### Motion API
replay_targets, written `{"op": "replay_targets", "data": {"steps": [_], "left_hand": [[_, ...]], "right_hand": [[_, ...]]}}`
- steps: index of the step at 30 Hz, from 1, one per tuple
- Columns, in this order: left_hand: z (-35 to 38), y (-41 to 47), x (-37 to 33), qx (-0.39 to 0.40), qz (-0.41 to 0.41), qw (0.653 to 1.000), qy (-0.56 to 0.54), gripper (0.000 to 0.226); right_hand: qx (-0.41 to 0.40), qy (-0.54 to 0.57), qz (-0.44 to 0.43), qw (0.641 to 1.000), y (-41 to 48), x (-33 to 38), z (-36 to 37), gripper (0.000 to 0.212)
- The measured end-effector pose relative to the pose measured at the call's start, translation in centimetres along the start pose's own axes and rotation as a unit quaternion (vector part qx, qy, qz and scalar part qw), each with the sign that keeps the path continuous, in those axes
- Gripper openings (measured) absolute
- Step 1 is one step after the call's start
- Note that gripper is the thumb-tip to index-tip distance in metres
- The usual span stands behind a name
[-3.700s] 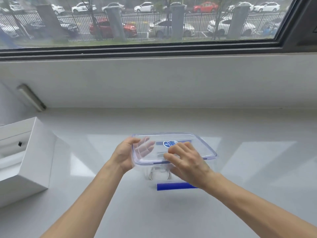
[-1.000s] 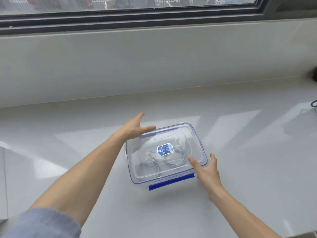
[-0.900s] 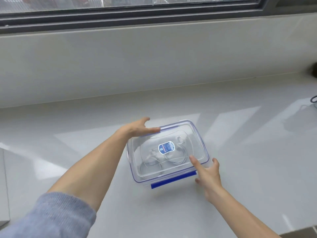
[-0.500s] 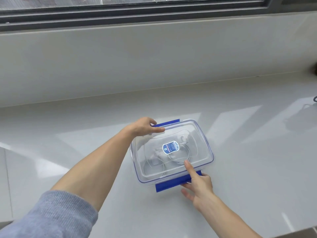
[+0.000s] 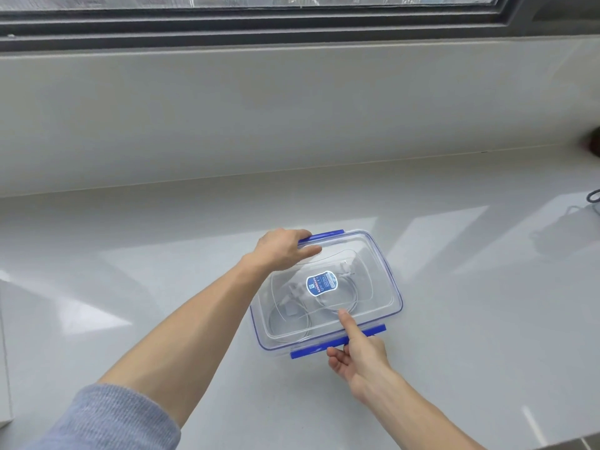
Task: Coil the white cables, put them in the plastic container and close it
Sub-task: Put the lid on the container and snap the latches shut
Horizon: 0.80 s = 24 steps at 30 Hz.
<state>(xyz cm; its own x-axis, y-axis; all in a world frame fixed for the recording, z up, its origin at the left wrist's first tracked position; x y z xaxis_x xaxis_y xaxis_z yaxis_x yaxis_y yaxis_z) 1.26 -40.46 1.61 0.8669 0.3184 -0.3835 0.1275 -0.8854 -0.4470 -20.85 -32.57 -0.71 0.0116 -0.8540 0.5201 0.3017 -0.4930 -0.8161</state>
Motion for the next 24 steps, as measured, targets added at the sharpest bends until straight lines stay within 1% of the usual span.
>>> {"op": "replay_targets", "data": {"steps": [4,8,13,20,24], "left_hand": [[0.2,0.1,-0.1,-0.019,-0.018,1.000,0.004,0.045],[0.6,-0.2,-0.4,-0.043,-0.039,0.998,0.006,0.038],[0.8,-0.4,-0.6,-0.053,-0.051,0.997,-0.004,0.033],[1.0,-0.4,-0.9,-0.067,-0.044,0.997,0.009,0.036],[1.2,-0.8,-1.6,-0.082,-0.054,0.993,0.059,0.039]], "right_hand": [[0.003,0.003,0.006,1.000,0.2,0.1,0.2,0.041],[0.002,0.009,0.017,1.000,0.2,0.1,0.3,0.047],[0.003,0.009,0.038,0.999,0.1,0.4,0.4,0.039],[0.010,0.026,0.030,0.999,0.4,0.4,0.7,0.034],[0.012,0.029,0.020,0.999,0.3,0.3,0.7,0.029]]}}
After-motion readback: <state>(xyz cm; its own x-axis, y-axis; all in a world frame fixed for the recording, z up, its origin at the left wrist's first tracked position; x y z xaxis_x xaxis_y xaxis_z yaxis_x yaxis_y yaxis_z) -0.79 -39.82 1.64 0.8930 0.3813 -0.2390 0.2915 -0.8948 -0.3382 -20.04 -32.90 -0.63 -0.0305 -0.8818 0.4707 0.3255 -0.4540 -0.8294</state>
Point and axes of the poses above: each hand's wrist, its own y-axis towards the middle knuckle, its own z-axis out of the palm, x = y × z, the point moved 5 cm from there along y, towards the middle knuckle, and after that the axes turned 14 degrees about x, right-handed, at the moved point
